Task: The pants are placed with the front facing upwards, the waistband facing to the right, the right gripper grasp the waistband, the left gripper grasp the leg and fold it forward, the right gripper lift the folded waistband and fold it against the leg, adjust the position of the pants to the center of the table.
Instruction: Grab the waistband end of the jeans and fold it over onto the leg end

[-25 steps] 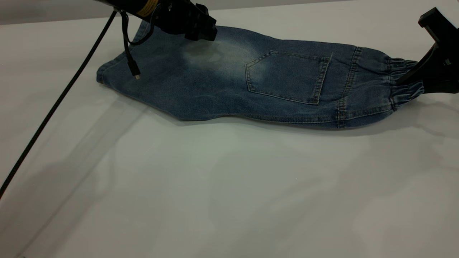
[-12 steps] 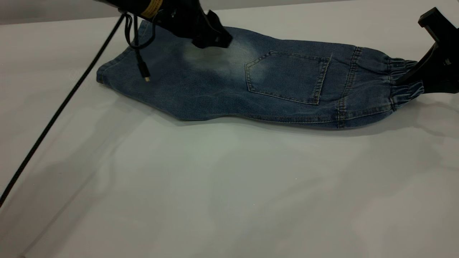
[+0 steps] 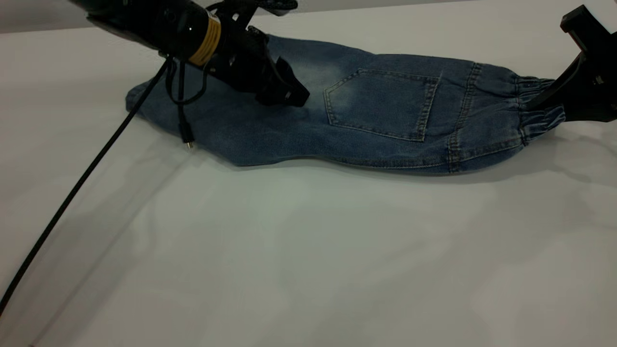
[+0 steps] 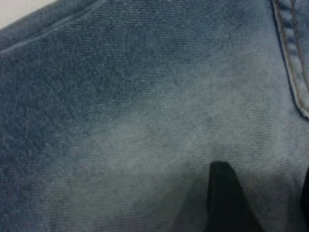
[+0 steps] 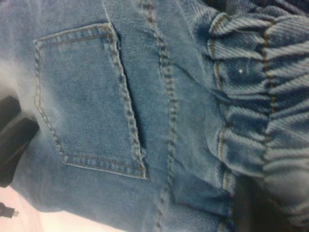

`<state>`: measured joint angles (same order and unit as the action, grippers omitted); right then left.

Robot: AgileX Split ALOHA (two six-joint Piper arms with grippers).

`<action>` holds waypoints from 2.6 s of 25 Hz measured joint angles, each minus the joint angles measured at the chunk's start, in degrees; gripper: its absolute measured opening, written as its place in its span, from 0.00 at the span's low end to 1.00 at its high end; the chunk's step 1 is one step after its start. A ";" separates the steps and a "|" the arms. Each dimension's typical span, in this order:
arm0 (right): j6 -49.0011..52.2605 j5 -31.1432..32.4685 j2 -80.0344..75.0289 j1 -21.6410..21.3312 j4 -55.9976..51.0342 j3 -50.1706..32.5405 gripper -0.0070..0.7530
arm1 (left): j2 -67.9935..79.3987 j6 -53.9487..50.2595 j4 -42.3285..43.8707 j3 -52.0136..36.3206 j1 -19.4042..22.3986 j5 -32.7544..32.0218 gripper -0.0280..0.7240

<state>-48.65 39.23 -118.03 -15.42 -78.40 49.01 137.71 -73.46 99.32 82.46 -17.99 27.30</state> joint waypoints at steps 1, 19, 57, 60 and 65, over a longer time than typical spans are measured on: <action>-0.05 0.05 0.00 0.00 -0.05 0.00 0.07 | -0.05 0.57 0.07 0.00 -0.02 0.08 0.50; -13.15 26.82 3.78 0.27 -19.82 4.32 0.07 | 0.86 -0.23 0.66 0.00 -7.01 0.09 0.47; -14.62 30.79 4.78 4.57 -20.98 5.67 0.07 | -4.53 -7.90 0.61 -0.10 -0.39 -13.06 0.46; -14.62 30.66 4.86 5.14 -21.61 5.67 0.07 | -2.76 -7.71 0.61 -0.10 -0.49 -12.70 0.46; -15.10 30.79 4.86 6.36 -21.49 5.67 0.07 | -1.44 -7.71 0.61 -0.10 -0.54 -9.49 0.46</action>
<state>-63.76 70.02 -113.17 -9.05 -99.89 54.68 136.28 -81.17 99.93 82.36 -18.53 17.81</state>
